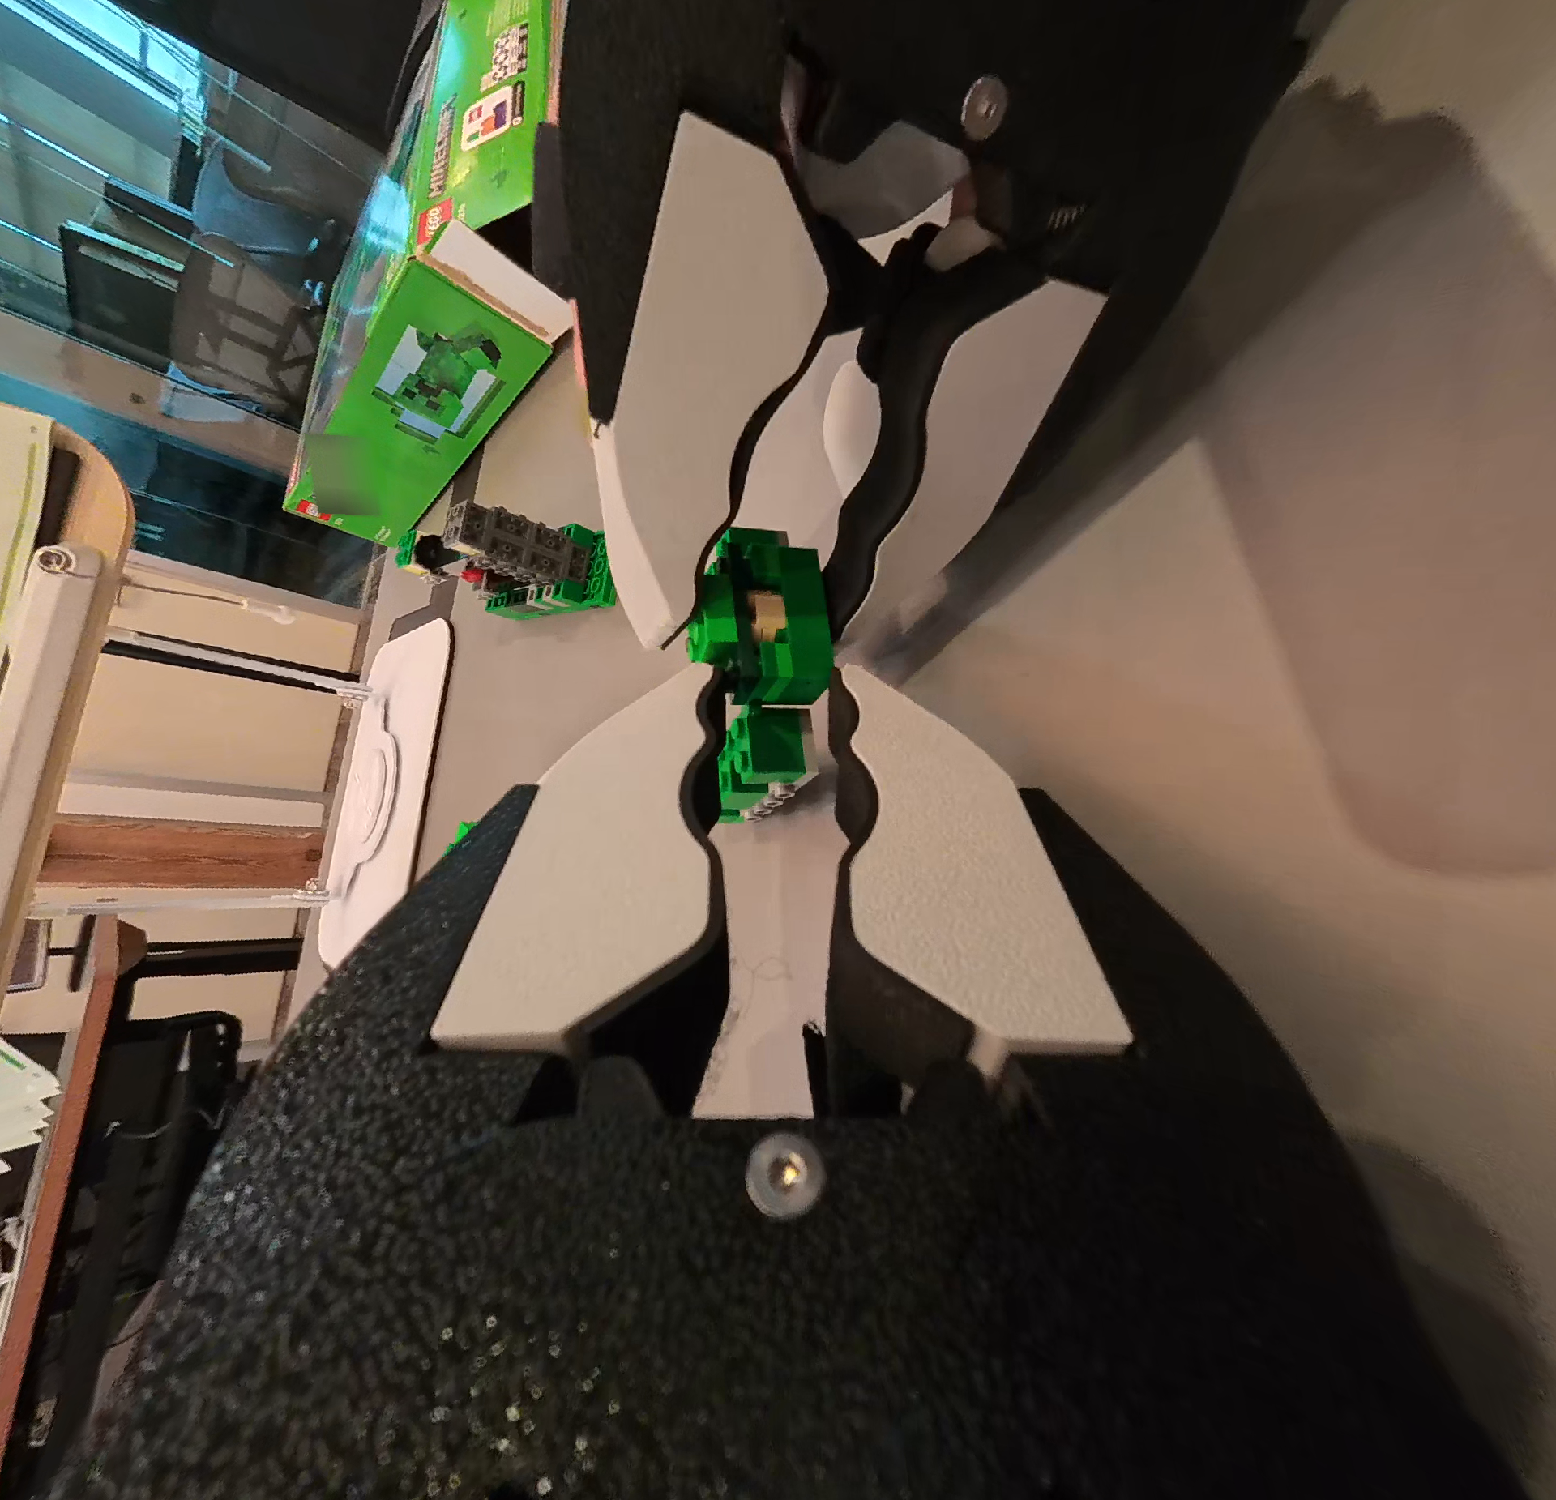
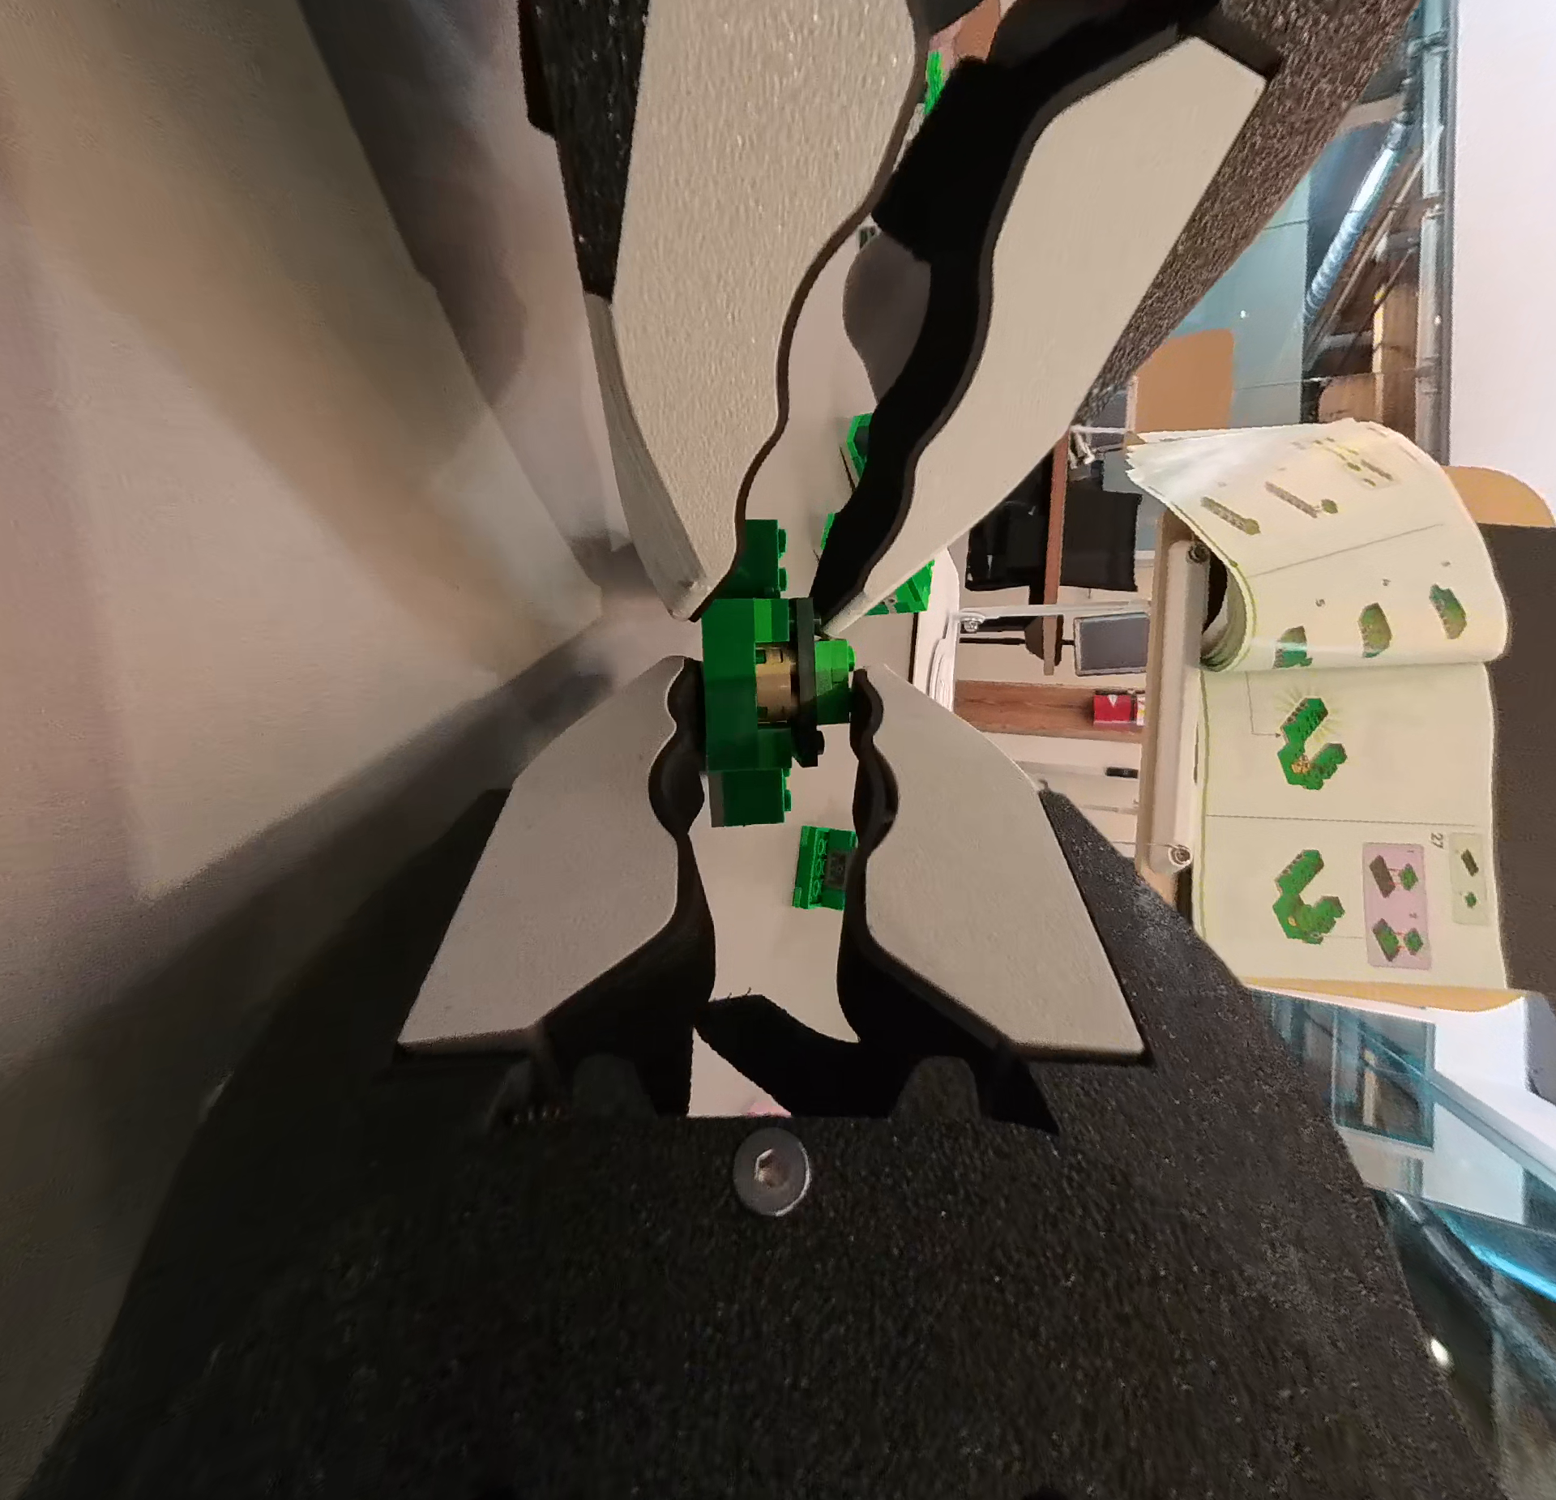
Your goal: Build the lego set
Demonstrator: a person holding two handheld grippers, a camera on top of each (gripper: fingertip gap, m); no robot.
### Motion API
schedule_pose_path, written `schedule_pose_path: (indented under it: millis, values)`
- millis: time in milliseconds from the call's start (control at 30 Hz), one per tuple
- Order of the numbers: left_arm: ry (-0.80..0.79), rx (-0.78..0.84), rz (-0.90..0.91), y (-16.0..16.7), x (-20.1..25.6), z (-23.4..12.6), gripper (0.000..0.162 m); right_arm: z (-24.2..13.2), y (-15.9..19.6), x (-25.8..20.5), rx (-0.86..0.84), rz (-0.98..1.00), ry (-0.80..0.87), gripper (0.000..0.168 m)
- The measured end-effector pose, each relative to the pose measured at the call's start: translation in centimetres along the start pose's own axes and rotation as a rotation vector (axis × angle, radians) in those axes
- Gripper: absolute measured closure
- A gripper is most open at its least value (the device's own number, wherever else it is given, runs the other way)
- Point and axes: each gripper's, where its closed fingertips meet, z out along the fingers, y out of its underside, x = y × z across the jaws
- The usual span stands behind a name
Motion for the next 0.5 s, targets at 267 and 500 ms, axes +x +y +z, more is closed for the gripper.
schedule_pose_path:
  millis: [267,500]
  values:
    - [-0.012,-0.015,0.046,0.03,0.19,0.15,0.139,-0.03,0.14,-0.18,-0.016,0.021,0.036,0.135]
    - [-0.1,-0.002,0.098,-0.32,-0.58,-0.01,0.135,0.01,0.36,0.07,-0.019,0.072,0.005,0.135]
